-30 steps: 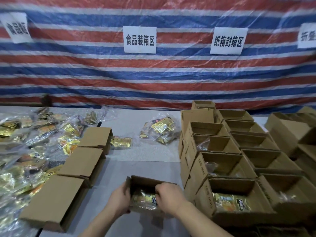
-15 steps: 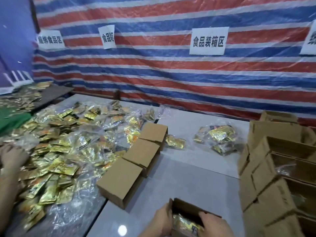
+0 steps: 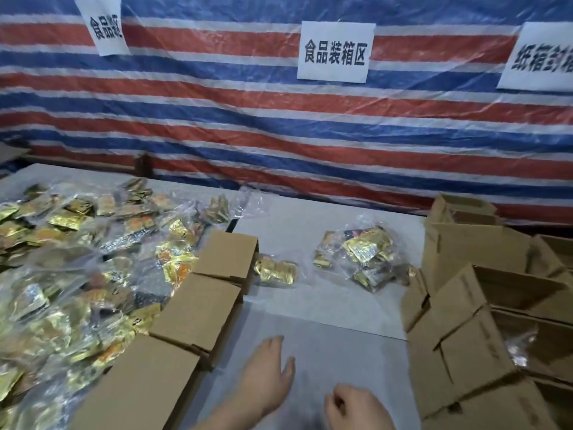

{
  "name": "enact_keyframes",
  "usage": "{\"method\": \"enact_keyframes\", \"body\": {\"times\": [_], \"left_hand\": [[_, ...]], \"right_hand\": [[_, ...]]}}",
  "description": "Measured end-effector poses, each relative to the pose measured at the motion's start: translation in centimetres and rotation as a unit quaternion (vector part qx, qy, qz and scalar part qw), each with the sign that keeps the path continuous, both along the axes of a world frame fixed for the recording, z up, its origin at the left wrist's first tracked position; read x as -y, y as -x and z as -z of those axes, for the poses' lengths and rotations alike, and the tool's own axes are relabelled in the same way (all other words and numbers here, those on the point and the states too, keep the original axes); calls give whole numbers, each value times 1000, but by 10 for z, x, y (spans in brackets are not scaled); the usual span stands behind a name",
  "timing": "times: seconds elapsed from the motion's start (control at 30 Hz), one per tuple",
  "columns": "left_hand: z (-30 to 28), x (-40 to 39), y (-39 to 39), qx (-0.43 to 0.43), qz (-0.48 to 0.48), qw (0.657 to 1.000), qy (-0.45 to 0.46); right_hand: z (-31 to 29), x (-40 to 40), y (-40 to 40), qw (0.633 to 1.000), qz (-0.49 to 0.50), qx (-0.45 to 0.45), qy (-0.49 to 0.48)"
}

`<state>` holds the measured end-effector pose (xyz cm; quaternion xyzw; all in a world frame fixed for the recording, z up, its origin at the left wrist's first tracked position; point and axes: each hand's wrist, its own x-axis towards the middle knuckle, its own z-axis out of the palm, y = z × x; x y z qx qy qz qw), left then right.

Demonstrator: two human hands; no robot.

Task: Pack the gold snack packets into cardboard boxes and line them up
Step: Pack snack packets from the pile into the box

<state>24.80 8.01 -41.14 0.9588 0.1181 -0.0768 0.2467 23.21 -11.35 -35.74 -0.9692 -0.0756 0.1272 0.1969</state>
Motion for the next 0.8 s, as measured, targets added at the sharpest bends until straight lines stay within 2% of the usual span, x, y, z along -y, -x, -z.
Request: {"method": "enact_keyframes", "body": {"times": [0.13, 0.23, 0.4, 0.5, 0.57, 0.7, 0.8], "left_hand": [[-3, -27, -157, -6, 100, 980, -171], [21, -43, -226, -31, 165, 935, -311], [63, -56, -281, -66, 207, 896, -388], [88, -61, -295, -116, 185, 904, -369], [100, -62, -297, -107, 172, 914, -351], [105, -51, -273, -88, 194, 910, -355], [85, -37, -246, -90, 158, 954, -240]], "right_hand": [[16, 0, -49, 996, 66, -55, -27], [33, 8, -79, 992, 76, -64, -78], [59, 24, -97, 978, 118, -58, -160], [70, 33, -94, 974, 122, -57, -183], [74, 39, -92, 977, 105, -52, -181], [69, 44, -87, 978, 112, -43, -171], [53, 40, -82, 977, 114, -44, -176]]}}
